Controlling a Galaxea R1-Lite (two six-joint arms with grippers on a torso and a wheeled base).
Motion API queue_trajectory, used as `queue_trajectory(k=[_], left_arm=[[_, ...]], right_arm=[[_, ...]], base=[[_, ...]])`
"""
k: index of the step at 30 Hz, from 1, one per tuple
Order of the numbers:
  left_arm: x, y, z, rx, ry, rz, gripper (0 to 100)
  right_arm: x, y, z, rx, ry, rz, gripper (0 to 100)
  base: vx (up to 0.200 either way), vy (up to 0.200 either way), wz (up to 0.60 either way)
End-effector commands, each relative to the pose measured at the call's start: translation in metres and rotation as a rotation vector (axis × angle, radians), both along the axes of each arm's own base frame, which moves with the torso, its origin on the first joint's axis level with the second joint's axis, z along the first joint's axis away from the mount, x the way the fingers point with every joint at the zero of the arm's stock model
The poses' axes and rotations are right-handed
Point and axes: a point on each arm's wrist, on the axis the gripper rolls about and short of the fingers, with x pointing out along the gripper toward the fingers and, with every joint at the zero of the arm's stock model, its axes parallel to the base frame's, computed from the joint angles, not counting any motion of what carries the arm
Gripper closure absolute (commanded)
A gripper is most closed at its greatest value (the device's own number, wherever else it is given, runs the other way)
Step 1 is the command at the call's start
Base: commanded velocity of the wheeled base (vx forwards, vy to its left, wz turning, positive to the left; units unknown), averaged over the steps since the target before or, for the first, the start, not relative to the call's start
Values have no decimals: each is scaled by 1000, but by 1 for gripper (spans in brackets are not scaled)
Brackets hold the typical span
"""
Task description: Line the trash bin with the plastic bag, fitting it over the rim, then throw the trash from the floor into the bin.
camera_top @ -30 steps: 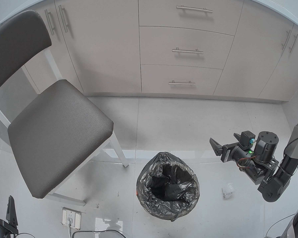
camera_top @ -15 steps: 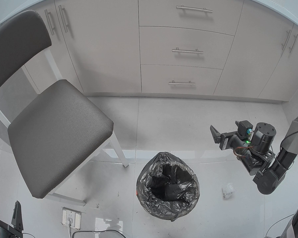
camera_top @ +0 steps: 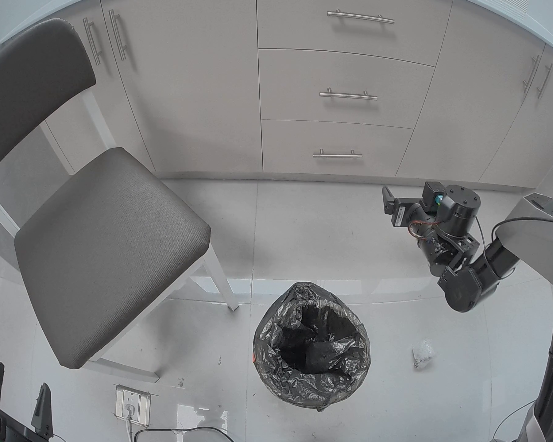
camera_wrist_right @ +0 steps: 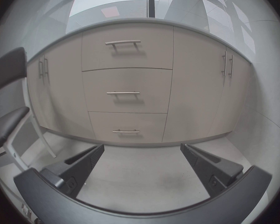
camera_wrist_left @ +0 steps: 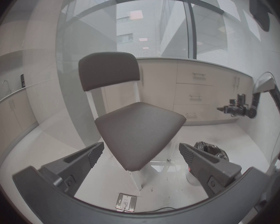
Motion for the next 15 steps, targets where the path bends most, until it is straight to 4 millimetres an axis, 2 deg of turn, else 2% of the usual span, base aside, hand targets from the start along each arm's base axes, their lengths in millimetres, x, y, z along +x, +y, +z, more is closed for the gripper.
queue_trajectory(k=[1, 9, 10, 15], left_arm=[[-3, -2, 1, 62, 9, -67, 0], [-3, -2, 2, 13, 2, -104, 0], [-3, -3, 3, 6, 1, -123, 0], [-3, -2, 3, -26, -1, -112, 0]], right_arm=[[56, -9, -33, -23, 80, -84, 0], [100, -20, -42, -44, 161, -134, 0], [111, -23, -49, -49, 178, -146, 0], [136, -33, -66, -71, 200, -195, 0]], base=[[0, 0, 0], [0, 0, 0], [0, 0, 0], [0, 0, 0]])
